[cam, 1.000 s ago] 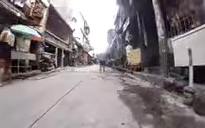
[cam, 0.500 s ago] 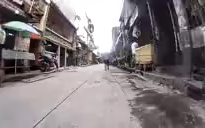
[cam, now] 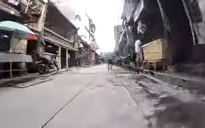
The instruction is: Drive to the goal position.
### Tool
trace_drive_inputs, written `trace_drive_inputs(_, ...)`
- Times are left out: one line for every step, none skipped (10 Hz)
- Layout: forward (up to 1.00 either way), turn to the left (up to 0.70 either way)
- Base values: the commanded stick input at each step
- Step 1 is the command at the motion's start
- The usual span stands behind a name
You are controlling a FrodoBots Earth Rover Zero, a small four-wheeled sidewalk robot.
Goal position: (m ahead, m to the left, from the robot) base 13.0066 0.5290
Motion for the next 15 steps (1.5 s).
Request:
trace_drive_inputs(1.0,0.0)
trace_drive_inputs(1.0,0.0)
trace_drive_inputs(1.0,0.0)
trace_drive_inputs(1.0,0.0)
trace_drive_inputs(1.0,0.0)
trace_drive_inputs(1.0,0.0)
trace_drive_inputs(1.0,0.0)
trace_drive_inputs(1.0,0.0)
trace_drive_inputs(1.0,0.0)
trace_drive_inputs(1.0,0.0)
trace_drive_inputs(1.0,0.0)
trace_drive_inputs(1.0,0.0)
trace_drive_inputs(1.0,0.0)
trace_drive_inputs(1.0,0.0)
trace_drive_inputs(1.0,0.0)
